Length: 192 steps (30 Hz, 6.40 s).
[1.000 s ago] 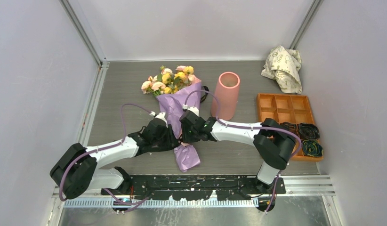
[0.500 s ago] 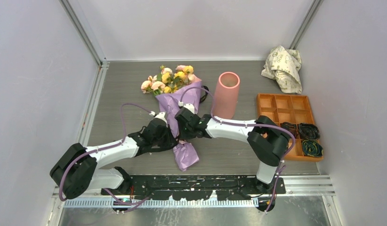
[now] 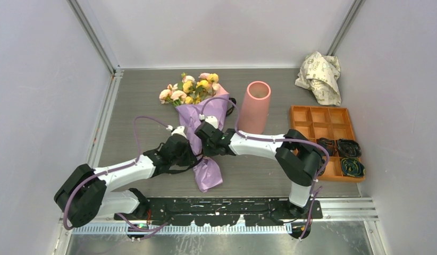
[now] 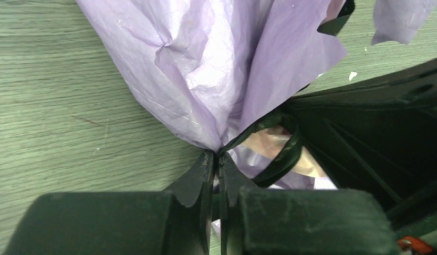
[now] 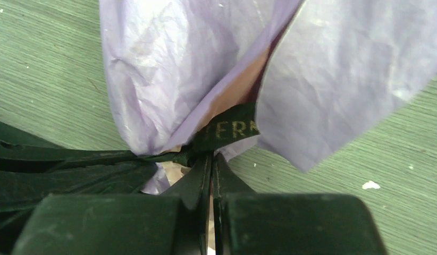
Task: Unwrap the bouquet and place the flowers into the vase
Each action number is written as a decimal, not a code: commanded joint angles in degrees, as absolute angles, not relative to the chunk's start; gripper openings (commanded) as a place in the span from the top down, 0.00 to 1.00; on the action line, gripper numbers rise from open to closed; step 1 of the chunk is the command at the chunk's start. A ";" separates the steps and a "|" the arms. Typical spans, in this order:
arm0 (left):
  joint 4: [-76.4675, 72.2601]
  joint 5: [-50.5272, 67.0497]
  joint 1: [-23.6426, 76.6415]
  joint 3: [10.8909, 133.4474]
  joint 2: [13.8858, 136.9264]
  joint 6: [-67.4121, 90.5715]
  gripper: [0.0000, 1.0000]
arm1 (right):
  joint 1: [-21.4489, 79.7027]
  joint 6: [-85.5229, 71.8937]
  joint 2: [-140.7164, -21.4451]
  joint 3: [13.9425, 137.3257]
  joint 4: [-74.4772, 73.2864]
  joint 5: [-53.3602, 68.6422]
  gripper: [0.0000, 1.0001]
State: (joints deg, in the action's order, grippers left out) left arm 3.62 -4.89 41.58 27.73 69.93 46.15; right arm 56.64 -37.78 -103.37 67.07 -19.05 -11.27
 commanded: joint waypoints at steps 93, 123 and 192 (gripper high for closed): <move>16.91 -2.85 39.91 41.24 71.77 21.58 0.68 | 54.93 -39.87 -81.34 58.15 -24.32 -19.58 0.62; 14.53 -2.77 42.28 37.74 73.17 25.04 0.73 | 54.89 -39.58 -81.65 57.46 -23.49 -18.43 0.62; 15.63 -6.08 42.90 46.16 67.96 27.23 0.96 | 56.30 -35.01 -99.28 64.45 -12.06 -8.29 0.63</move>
